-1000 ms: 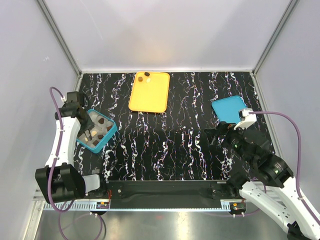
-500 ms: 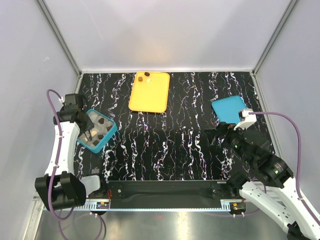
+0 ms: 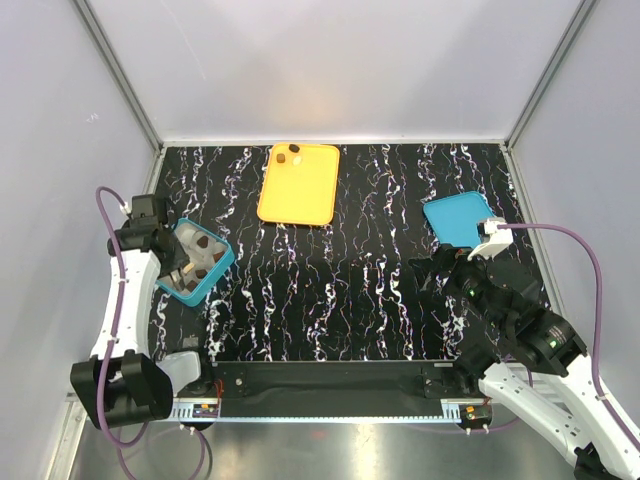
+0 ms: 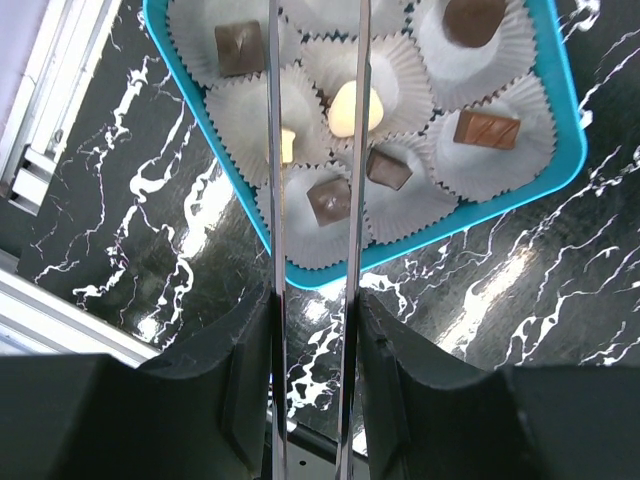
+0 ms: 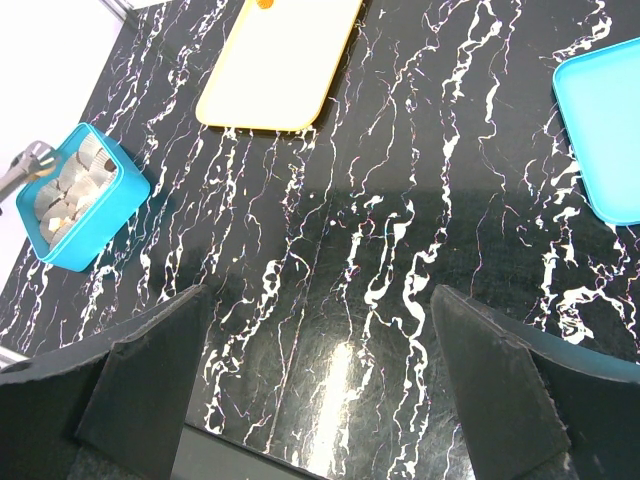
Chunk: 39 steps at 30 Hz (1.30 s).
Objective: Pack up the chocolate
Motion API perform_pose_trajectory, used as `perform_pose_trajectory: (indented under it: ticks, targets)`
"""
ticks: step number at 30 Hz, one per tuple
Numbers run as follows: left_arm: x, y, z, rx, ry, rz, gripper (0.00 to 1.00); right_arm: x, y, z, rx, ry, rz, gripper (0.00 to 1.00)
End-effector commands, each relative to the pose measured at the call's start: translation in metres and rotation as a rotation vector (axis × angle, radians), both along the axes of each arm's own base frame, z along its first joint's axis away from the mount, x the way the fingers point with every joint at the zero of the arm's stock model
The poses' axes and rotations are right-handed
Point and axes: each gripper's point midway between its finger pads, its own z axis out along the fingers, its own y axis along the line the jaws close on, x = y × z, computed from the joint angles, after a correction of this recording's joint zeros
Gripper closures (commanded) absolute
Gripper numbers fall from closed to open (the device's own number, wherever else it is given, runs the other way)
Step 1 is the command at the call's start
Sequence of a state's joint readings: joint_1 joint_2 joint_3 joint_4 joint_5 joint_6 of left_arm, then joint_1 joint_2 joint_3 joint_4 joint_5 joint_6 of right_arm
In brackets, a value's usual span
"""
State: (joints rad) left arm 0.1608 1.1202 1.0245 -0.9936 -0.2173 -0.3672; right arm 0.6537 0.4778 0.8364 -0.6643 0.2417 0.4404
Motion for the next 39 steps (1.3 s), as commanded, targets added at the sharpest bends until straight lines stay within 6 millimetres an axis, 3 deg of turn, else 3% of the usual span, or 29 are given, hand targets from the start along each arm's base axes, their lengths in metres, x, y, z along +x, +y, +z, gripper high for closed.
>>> perform_pose_trajectory:
  ticks: [1,14,28,31,34,36,37,38,39]
  targets:
    - [0.005,0.002,0.002,0.005,-0.043,0.003,0.65,0.001,0.004,0.006,0.000,-0.029,0.020,0.00]
    - [0.013,0.002,0.003,0.002,-0.049,-0.008,0.56,0.002,0.003,0.008,0.000,-0.030,0.012,0.00]
    - [0.032,0.007,0.049,0.048,-0.164,-0.036,0.53,0.001,0.004,0.011,0.024,-0.019,0.011,0.00]
    - [0.046,0.000,0.072,0.038,-0.241,-0.085,0.53,0.001,0.006,0.010,0.029,-0.010,0.016,0.00]
    - [0.072,-0.020,0.095,0.007,-0.306,-0.169,0.53,0.003,0.009,0.009,0.025,-0.003,0.020,0.00]
    - [0.092,-0.042,0.115,0.003,-0.351,-0.245,0.53,0.004,0.010,0.008,0.024,0.002,0.020,0.00]
    - [0.105,-0.048,0.112,0.003,-0.340,-0.265,0.53,0.005,0.011,0.008,0.023,0.003,0.021,0.00]
    - [0.116,-0.067,0.122,0.000,-0.365,-0.318,0.53,0.005,0.012,0.008,0.022,0.003,0.023,0.00]
    - [0.129,-0.075,0.116,0.004,-0.346,-0.337,0.53,0.006,0.012,0.008,0.021,0.006,0.021,0.00]
